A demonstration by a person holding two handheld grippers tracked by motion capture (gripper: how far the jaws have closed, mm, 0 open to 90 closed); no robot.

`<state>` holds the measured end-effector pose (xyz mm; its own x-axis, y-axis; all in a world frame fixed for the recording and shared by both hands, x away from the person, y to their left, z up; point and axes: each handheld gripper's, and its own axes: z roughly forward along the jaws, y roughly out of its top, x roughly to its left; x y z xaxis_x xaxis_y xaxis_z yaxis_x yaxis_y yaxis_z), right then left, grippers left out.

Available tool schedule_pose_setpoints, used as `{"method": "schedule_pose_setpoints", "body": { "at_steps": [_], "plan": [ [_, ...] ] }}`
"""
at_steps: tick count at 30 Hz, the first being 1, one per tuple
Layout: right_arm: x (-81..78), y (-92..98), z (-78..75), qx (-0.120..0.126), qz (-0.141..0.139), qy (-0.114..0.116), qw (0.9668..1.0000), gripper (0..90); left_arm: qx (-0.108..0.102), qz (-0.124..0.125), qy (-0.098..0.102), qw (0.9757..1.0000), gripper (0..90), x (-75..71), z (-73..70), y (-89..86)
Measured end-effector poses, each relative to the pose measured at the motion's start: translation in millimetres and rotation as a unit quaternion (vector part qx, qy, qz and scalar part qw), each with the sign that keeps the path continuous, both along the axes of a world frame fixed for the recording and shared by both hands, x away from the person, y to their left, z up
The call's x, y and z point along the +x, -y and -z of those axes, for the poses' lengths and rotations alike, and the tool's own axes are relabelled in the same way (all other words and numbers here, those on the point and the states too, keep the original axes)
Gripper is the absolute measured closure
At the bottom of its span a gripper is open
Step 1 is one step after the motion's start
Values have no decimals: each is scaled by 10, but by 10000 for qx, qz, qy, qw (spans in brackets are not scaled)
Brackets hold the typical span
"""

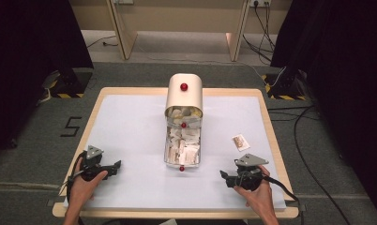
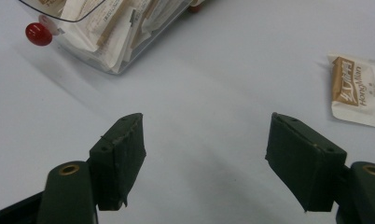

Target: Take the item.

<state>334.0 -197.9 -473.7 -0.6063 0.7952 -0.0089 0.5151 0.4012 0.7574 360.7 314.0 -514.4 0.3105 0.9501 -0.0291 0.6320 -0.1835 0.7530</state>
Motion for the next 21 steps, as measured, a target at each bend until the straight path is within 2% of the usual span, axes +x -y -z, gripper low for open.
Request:
{"method": "schedule_pose_setpoints", "body": {
  "at_steps": [13, 21],
  "plan": [
    [-142, -70, 85, -40, -168, -124, 9998, 283, 2, 1, -1, 10000, 114, 0, 0, 0],
    [-244, -129, 168, -132, -319, -308, 9989, 283, 1, 1, 0, 10000, 115, 0, 0, 0]
  ]
}}
